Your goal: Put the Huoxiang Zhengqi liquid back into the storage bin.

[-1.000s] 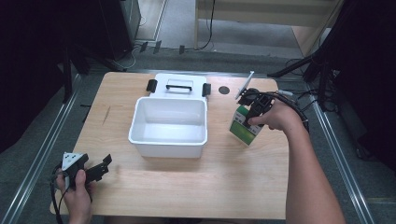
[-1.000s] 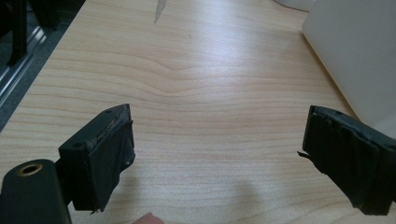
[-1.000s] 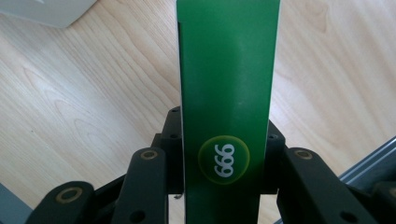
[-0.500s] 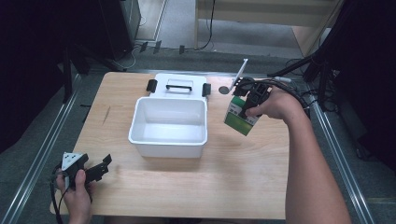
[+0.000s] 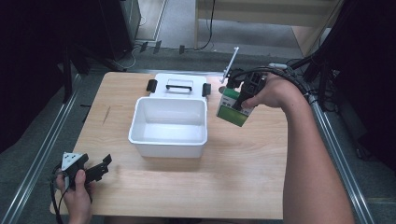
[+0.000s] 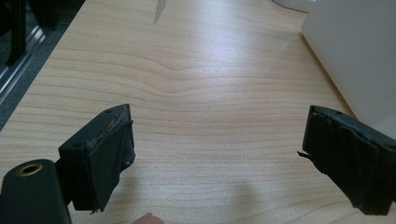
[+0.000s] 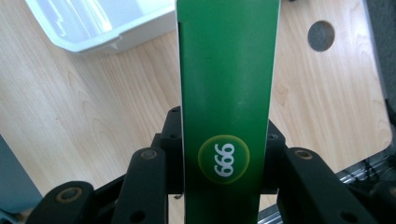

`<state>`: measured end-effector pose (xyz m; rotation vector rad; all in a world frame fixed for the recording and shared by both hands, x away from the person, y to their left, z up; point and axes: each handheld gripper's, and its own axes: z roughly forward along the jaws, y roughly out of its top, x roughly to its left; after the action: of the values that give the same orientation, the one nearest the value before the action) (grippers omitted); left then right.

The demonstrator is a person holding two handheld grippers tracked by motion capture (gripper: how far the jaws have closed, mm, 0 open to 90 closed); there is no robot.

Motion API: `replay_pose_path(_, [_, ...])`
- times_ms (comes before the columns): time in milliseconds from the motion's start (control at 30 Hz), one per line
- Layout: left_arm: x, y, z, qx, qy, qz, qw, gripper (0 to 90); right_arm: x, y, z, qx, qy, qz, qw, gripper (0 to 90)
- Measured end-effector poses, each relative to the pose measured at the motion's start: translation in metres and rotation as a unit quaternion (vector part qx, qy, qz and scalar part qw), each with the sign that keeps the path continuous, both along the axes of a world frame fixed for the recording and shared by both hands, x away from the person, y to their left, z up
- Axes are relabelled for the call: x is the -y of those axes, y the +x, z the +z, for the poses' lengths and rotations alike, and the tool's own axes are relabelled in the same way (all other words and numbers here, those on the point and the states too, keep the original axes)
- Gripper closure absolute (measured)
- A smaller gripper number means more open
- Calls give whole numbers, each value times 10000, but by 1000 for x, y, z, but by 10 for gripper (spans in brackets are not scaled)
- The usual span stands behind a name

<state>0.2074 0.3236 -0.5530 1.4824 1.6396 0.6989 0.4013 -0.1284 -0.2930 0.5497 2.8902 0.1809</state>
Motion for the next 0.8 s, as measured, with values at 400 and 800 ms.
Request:
replay_pose_path(400, [0, 0, 0, 3, -10, -3, 10000, 96, -16, -1, 23, 105, -50, 282, 9995, 653])
replay_pose_path(800, [-1, 0, 0, 4, -43, -4, 10000, 96, -49, -4, 29, 146, -48, 688, 9975, 652])
